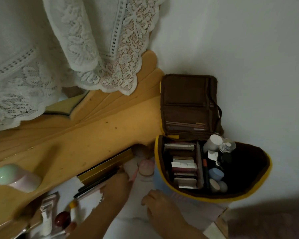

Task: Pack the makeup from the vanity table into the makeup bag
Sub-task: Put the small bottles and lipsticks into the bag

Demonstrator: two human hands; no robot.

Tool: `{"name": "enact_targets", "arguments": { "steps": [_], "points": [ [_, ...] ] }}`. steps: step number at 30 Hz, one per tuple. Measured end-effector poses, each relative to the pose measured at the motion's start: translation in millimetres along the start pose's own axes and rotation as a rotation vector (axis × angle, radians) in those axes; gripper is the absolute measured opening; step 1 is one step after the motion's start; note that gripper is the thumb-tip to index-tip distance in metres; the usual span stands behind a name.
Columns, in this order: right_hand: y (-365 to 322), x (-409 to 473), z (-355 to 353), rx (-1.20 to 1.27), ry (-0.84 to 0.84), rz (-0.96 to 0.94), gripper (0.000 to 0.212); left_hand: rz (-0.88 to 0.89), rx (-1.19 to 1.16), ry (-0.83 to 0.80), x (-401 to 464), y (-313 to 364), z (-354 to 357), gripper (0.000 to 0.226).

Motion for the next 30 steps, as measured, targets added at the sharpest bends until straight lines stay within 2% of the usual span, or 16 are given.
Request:
{"name": "enact_targets", "arguments": {
  "steps": [2, 5, 7, 8, 10, 11, 13, 15, 17, 18, 20, 22, 24, 26, 29, 30],
  "points": [
    [1.9, 9.3, 17.2, -0.045, -0.069, 0.063, 0.019, 0.033, 0.104, -0.017, 6.1, 3.7, 10.4, 0.028],
    [2.2, 17.0, 17.9, -0.003, -0.063, 0.161, 0.027, 0.03, 0.206, -0.025, 13.8, 7.0, 18.7, 0.024],
    [-0.5, 25.4, 16.6, -0.088, -0.165, 0.222, 0.031, 0.0, 0.214, -0.056, 15.7, 7.1, 22.5, 0.025],
    [-4.5, 29.8, 13.4, -0.087, -0.14, 0.23, 0.03, -0.017, 0.196, -0.071, 16.5, 6.7, 23.8, 0.025],
    [-2.8, 40.2, 10.5, -0.134, 0.045, 0.256, 0.023, -0.048, 0.134, -0.096, 16.0, 5.5, 20.6, 0.025],
    [-0.1, 44.8, 12.7, -0.127, 0.085, 0.325, 0.028, -0.056, 0.09, -0.1, 14.7, 4.2, 17.0, 0.027],
    [-5.8, 56.1, 12.5, -0.044, -0.031, 0.403, 0.045, -0.063, -0.021, -0.09, 12.3, -2.0, 11.4, 0.033],
    [-5.9, 69.9, 17.0, -0.106, -0.042, 0.419, 0.039, -0.053, -0.127, -0.107, 7.6, -8.9, 6.1, 0.031],
    [-2.4, 83.8, 31.8, -0.267, -0.133, 0.486, 0.034, -0.069, -0.298, -0.106, 2.1, -16.0, 3.3, 0.013],
    [3.3, 90.2, 37.7, -0.341, -0.134, 0.521, 0.038, -0.08, -0.384, -0.112, -0.6, -19.0, 1.5, 0.002],
    [10.2, 102.3, 48.6, -0.395, -0.145, 0.54, 0.044, -0.073, -0.479, -0.093, -2.9, -22.9, -1.8, 0.015],
    [5.9, 106.2, 46.8, -0.41, -0.238, 0.656, 0.044, -0.066, -0.531, -0.07, -5.4, -25.0, -6.4, 0.022],
    [10.6, 106.1, 52.4, -0.443, -0.201, 0.613, 0.05, -0.087, -0.598, -0.045, -5.8, -23.5, -11.8, 0.024],
    [4.2, 106.5, 47.9, -0.513, -0.201, 0.556, 0.04, -0.115, -0.659, -0.015, -5.3, -21.0, -16.2, 0.02],
    [12.2, 101.3, 55.1, -0.344, -0.079, 0.479, 0.042, -0.119, -0.723, 0.041, -3.1, -15.2, -23.2, 0.011],
    [6.2, 96.4, 44.4, -0.307, -0.117, 0.527, 0.041, -0.118, -0.724, 0.051, -2.1, -13.2, -25.3, 0.007]
  ]
}}
Point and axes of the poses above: each hand's wrist, its own x-axis towards the middle knuckle, its own z-axis out of the palm, y = z × x, the point moved 1 cm from there along x, towards the middle knuckle, and after that the axes turned 9 degrees about x, right-handed, at the moved point
